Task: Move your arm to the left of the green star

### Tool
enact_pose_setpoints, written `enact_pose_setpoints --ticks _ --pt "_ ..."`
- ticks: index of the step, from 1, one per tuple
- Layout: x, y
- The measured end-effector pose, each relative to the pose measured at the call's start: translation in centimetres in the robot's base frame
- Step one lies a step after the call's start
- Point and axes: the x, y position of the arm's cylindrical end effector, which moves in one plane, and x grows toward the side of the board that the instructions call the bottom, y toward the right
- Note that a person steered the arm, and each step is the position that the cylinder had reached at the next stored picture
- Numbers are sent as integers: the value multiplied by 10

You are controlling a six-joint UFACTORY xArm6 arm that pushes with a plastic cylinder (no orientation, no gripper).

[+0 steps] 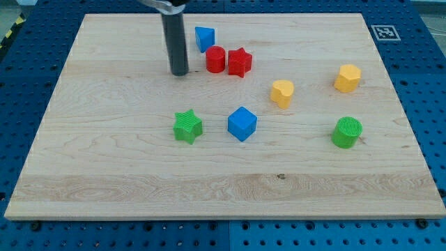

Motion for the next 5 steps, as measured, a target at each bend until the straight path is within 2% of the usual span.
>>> enact_pose_setpoints --ticks 1,2,4,5 --pt "0 -32" --pt "19 -40" --pt "114 -40" --pt "116 -40"
